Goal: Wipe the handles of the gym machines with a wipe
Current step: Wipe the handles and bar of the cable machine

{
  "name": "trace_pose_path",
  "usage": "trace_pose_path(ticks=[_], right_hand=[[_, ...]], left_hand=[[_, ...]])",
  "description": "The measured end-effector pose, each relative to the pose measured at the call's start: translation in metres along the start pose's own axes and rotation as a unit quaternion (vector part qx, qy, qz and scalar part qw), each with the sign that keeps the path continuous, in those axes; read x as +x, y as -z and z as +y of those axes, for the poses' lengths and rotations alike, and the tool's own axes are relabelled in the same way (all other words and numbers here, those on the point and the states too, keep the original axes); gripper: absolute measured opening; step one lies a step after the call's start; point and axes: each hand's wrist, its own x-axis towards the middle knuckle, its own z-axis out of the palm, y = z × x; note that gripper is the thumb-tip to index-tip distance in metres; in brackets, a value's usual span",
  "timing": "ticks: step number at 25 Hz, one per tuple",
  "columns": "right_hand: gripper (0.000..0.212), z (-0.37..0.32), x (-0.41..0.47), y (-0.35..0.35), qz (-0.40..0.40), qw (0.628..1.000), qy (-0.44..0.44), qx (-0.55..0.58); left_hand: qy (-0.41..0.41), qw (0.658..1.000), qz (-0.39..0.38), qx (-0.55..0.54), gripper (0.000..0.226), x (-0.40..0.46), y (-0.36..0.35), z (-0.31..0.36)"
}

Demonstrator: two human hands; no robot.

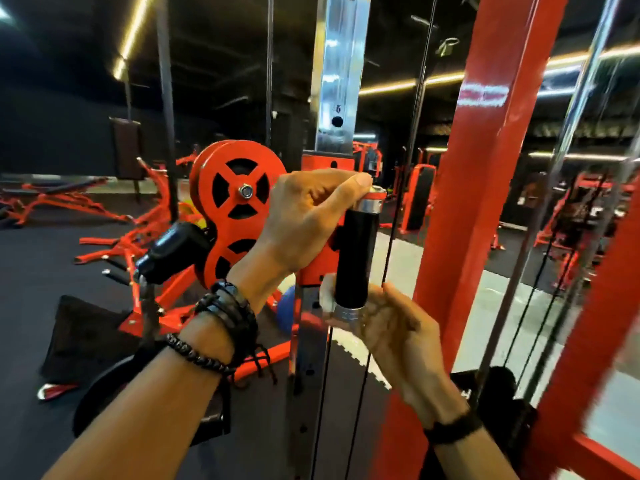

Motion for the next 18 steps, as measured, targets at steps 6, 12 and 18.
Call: trace_pose_path(ticks=[6, 12, 18], right_hand=[[0.031, -0.033, 0.004, -0.050, 0.126, 0.935, 0.271, -0.193], [0.044, 0.023, -0.034, -0.053, 0.256, 0.782, 0.345, -0.452], [0.069, 0.046, -0.030, -0.046, 0.166, 0.703, 0.311, -0.618]], left_hand=[[0.007, 1.000, -0.024, -0.012, 0.040, -0.001, 0.007, -0.002], [-0.005, 0.999, -0.024, -0.032, 0.040, 0.000, 0.006, -0.011], [-0.024, 0.999, -0.009, -0.022, 0.043, 0.000, 0.001, -0.013]])
